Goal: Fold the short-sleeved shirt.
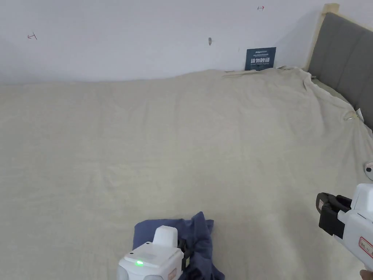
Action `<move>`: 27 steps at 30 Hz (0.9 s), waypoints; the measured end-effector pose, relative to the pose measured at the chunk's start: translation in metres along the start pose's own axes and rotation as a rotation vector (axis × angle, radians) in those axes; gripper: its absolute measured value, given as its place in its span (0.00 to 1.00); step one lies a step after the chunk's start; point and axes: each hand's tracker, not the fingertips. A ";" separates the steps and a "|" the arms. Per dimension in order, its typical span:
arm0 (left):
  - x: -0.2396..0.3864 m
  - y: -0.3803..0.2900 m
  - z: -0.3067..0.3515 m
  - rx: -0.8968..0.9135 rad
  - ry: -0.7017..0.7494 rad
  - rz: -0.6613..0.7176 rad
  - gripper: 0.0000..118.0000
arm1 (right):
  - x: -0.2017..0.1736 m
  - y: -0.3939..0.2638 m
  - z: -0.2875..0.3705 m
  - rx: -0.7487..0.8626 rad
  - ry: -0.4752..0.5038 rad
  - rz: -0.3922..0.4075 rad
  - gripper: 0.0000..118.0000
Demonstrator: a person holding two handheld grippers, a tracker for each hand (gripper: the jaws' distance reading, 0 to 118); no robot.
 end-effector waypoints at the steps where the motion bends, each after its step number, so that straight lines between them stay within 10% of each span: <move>1: 0.005 0.000 -0.001 0.004 -0.007 -0.007 0.00 | 0.002 -0.001 0.000 -0.001 -0.002 -0.002 0.00; 27: 0.051 0.029 0.026 0.158 -0.079 -0.067 0.00 | 0.012 0.004 0.011 0.022 -0.028 -0.018 0.00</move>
